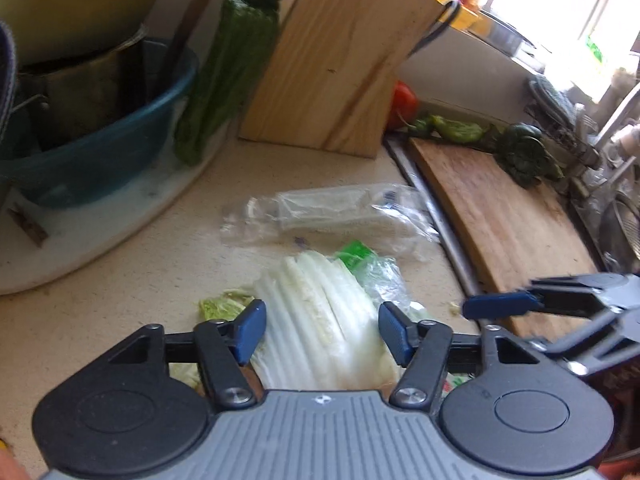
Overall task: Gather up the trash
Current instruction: 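Close the left gripper on the napa cabbage head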
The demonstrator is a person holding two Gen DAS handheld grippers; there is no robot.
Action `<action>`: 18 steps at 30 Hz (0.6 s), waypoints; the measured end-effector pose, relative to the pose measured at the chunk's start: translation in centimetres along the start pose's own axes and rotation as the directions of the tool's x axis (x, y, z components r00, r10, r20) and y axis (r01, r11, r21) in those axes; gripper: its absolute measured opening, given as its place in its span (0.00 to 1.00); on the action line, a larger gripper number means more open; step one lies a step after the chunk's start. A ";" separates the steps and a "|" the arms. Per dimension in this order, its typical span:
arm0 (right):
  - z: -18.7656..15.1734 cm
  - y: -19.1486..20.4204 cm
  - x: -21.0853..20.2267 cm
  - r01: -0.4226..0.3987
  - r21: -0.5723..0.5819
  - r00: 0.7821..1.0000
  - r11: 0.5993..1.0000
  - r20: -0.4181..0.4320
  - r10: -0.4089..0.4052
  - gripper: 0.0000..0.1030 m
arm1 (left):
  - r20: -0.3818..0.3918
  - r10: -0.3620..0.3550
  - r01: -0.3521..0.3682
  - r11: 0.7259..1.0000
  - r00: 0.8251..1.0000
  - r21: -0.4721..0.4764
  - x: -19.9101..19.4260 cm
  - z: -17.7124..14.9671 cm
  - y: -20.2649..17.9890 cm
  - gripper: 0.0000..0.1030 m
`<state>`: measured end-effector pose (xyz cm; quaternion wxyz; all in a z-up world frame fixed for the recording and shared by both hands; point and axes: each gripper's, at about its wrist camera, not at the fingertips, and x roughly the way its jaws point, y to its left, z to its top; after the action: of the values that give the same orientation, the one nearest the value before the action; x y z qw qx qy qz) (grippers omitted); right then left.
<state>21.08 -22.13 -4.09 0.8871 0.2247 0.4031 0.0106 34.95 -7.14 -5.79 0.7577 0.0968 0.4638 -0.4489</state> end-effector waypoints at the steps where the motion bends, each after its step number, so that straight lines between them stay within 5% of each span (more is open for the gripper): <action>1: 0.1 -0.2 0.1 0.000 0.004 1.000 1.000 -0.001 0.000 0.78 | 0.001 0.000 0.000 1.000 1.000 0.003 -0.2 -0.1 -0.1 0.52; 3: 0.3 -0.8 0.5 -0.001 0.017 1.000 1.000 -0.005 0.001 0.78 | 0.009 -0.007 0.007 1.000 1.000 -0.004 -1.0 -0.3 -0.1 0.47; 7: 0.6 -1.4 0.8 -0.002 0.013 1.000 1.000 -0.006 0.003 0.77 | 0.021 -0.078 0.079 0.995 0.997 -0.068 -2.5 -0.7 0.1 0.07; 8: 0.7 -1.4 0.8 -0.002 0.005 1.000 1.000 -0.003 0.002 0.77 | 0.023 -0.117 0.119 0.989 0.993 -0.092 -2.8 -1.0 0.2 0.04; 13: 1.0 -1.8 1.1 -0.038 0.001 0.999 0.999 -0.008 0.038 0.72 | 0.001 -0.088 0.088 0.992 0.996 -0.094 -3.4 -2.4 -1.0 0.04; 18: 1.1 -2.4 1.2 -0.046 0.025 0.999 0.999 -0.013 0.047 0.72 | 0.008 -0.123 0.122 0.975 0.992 -0.186 -3.1 -2.5 -1.2 0.32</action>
<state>22.27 -24.49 -5.26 0.8810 0.2448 0.4038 0.0279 32.00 -4.55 -4.36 0.7335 -0.0027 0.5101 -0.4492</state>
